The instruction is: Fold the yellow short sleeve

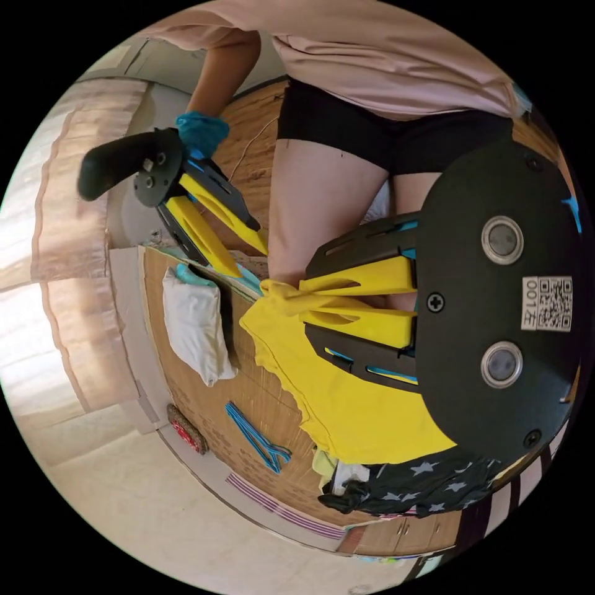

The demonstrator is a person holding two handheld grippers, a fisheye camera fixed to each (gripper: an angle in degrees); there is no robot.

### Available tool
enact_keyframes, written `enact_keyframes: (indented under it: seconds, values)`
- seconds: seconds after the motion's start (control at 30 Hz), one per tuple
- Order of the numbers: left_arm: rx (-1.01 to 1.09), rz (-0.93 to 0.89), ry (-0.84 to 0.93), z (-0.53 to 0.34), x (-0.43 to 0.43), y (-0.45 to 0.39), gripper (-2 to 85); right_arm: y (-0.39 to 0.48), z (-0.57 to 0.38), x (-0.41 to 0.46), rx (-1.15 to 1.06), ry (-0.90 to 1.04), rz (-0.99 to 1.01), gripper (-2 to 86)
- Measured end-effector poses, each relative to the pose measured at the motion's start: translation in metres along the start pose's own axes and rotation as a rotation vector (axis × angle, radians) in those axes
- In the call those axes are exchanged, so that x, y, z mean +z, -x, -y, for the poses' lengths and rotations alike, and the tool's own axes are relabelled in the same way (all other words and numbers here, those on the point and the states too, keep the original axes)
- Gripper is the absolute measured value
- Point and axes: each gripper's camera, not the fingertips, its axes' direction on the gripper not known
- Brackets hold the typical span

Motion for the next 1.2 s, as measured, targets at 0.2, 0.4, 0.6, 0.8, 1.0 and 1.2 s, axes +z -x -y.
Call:
enact_keyframes:
  seconds: [0.2,0.4,0.6,0.8,1.0,1.2]
  values:
    - [-0.078,0.007,-0.004,0.000,-0.007,0.007,-1.1,-0.011,-0.001,0.048,0.002,0.001,-0.127,15.8]
    - [-0.095,0.042,-0.019,-0.001,-0.025,0.004,-1.2,-0.007,0.026,0.101,-0.088,0.040,-0.257,14.5]
    - [-0.073,0.075,-0.079,-0.012,-0.051,-0.009,-1.3,-0.027,0.030,0.116,0.030,0.073,-0.382,8.2]
    - [-0.040,-0.022,-0.074,-0.027,-0.041,-0.033,-1.3,-0.035,0.015,0.081,0.228,-0.005,-0.396,5.7]
    - [0.003,-0.145,-0.081,-0.041,-0.017,-0.069,-1.3,-0.028,0.014,0.055,0.261,0.022,-0.480,5.7]
    - [-0.093,-0.154,-0.142,-0.082,-0.015,-0.061,-1.3,-0.024,0.055,0.056,0.153,0.020,-0.506,5.9]
